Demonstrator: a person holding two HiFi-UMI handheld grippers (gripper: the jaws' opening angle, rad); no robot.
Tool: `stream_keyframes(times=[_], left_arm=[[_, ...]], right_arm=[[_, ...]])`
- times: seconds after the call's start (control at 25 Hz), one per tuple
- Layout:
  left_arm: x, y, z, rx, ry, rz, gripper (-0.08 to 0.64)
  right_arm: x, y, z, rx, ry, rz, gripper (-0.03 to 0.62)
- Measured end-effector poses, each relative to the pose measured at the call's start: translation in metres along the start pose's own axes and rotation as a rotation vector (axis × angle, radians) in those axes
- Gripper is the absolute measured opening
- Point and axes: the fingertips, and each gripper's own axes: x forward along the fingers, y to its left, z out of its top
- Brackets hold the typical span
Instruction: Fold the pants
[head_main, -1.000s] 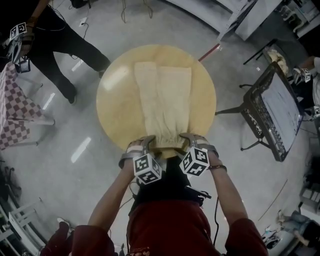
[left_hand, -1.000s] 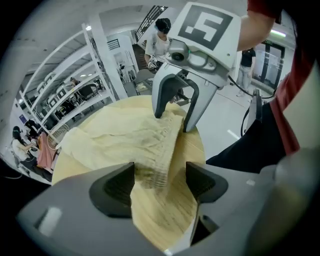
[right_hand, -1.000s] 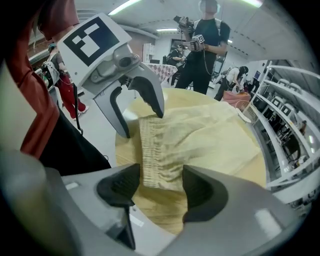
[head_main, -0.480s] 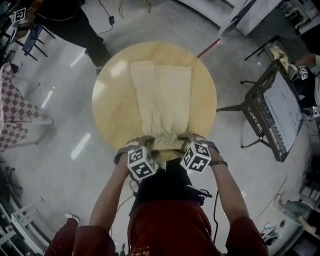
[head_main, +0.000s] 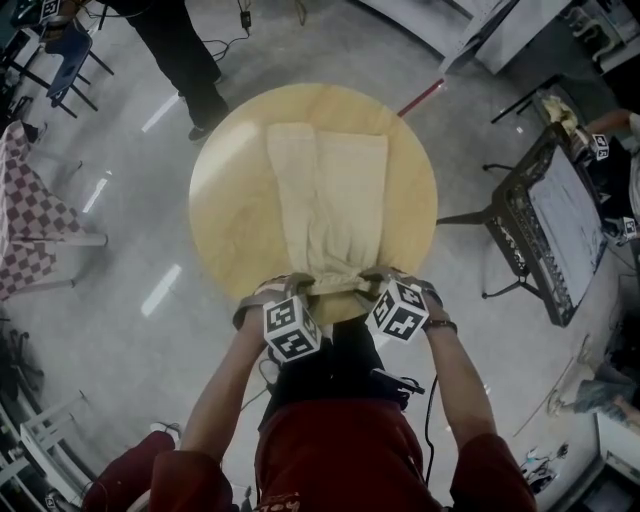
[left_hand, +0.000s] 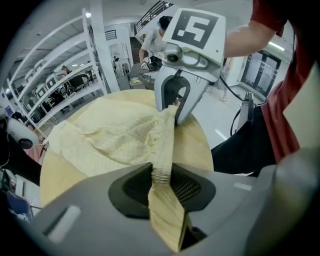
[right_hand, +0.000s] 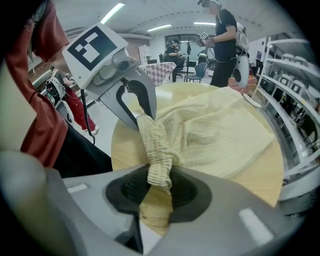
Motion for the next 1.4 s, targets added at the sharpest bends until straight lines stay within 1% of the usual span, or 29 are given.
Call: stream_keyframes(times=[0.16,0.36,0.6,0.76,0.92,1.16,1.4], left_arm=[[-0.008,0.000,0.002,0.006,-0.008,0.018,0.110],[-0.021,-0.007,0.000,0.019,-0.015,0.034,0.110],[-0.033,-0.037,-0.004,0.038,-0.010,0.021,0.110],[-0.038,-0.056,-0.010,0.065,-0.005,0.018,0.110],[-0.047,-0.067,-0.011,0.073,-0.003,0.024,0.110],[-0.060,-0.064,-0.009,0.093,-0.008,0.063,0.110],[-0.084,-0.039,0.011,0.116,-0.037,0.119,0.110]], right_arm=[[-0.004,0.003,0.004,-0.008,-0.006,-0.033,0.104],[-0.010,0.016,0.009,-0.014,-0.009,-0.049,0.104],[-0.016,0.047,0.004,-0.014,0.003,-0.038,0.104],[-0.019,0.069,0.000,-0.013,0.011,-0.030,0.104],[-0.025,0.081,0.001,-0.017,0.000,-0.046,0.104],[-0.036,0.084,0.011,-0.024,-0.022,-0.094,0.104],[-0.057,0.064,0.029,-0.012,-0.069,-0.149,0.104]])
